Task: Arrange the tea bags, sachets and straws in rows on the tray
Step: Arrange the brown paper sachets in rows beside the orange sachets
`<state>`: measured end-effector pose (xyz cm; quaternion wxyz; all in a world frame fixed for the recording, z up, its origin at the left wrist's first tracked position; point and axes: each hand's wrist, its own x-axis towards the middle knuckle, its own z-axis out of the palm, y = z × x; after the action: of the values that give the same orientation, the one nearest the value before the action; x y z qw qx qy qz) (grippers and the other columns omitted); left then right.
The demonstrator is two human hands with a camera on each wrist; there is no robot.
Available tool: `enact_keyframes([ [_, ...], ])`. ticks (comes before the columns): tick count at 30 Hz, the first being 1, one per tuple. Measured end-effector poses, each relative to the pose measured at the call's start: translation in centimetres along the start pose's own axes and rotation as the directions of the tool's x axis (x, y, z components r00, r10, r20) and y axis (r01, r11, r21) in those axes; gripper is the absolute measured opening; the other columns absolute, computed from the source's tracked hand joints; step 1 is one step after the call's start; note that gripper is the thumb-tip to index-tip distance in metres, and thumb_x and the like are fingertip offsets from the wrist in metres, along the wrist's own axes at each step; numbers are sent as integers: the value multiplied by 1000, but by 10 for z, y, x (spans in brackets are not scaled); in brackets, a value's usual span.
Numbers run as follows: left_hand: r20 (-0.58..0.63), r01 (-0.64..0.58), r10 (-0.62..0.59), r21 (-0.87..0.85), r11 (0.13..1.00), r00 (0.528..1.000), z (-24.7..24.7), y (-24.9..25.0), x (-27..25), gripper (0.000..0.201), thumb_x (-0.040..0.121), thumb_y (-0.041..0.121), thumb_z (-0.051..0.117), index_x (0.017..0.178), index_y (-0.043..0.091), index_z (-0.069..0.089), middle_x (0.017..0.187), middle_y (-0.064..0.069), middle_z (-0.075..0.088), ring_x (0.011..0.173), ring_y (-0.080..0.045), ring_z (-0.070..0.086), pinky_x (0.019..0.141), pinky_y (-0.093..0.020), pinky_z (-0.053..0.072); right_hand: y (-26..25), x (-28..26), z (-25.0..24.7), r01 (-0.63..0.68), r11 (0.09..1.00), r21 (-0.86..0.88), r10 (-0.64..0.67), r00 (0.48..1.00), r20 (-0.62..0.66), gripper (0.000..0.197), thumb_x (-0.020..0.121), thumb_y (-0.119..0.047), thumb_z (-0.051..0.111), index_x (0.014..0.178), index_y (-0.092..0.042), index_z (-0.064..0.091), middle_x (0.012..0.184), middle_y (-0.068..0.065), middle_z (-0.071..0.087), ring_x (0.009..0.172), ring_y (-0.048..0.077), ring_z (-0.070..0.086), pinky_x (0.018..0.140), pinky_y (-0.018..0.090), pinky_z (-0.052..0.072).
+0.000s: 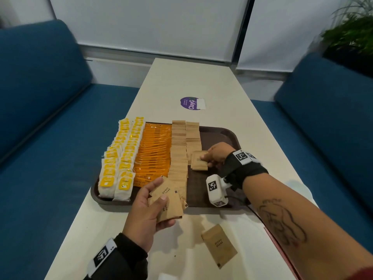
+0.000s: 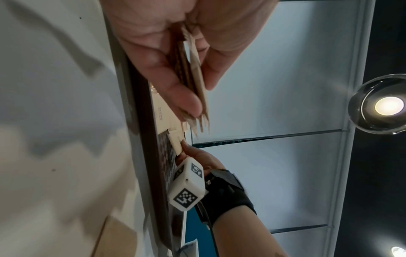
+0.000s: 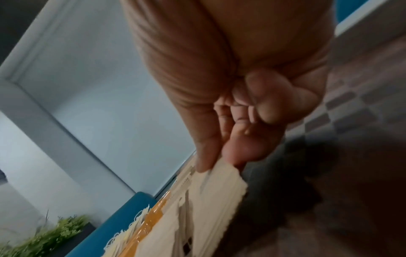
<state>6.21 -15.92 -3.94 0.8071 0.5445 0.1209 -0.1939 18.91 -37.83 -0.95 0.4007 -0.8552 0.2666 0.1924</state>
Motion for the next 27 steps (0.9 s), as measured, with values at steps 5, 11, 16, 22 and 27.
enact_keyframes([
  [5,8,11,-10,-20,1000,1000,-3,-1,5,35,92,6,50,112,35,55,113,-3,59,90,-31,63,42,-27,52,-8,15,7,4,995,-98,-6,1000,-18,27,82,-24,72,99,-5,64,92,7,71,69,16,60,82,29,53],
  [11,31,19,-18,-39,999,999,2,-4,7,35,92,4,50,110,34,56,111,-3,60,86,-30,63,41,-27,51,-12,21,10,-29,976,-216,24,999,-27,30,78,-32,75,87,-8,61,69,2,65,56,13,58,64,27,50],
  [16,48,12,-11,-17,1000,999,4,-4,6,37,91,4,52,111,35,55,112,-2,60,86,-29,64,41,-26,51,-11,9,5,20,975,-219,-42,994,-99,35,77,-38,75,74,-9,56,63,3,57,47,12,50,50,23,44],
  [22,74,-43,42,8,999,996,8,-1,1,42,88,2,55,115,34,53,112,0,61,90,-26,64,44,-28,51,-7,-69,-7,373,926,-52,-374,928,-1,27,80,-34,73,80,-15,54,62,-1,54,51,11,46,48,20,41],
  [27,60,-83,83,-2,997,995,16,-3,-5,46,83,-2,59,116,30,53,112,0,63,86,-23,65,44,-26,50,19,-125,17,414,910,-22,-399,890,219,27,73,-29,79,78,-13,56,69,-9,62,62,6,56,63,19,50],
])
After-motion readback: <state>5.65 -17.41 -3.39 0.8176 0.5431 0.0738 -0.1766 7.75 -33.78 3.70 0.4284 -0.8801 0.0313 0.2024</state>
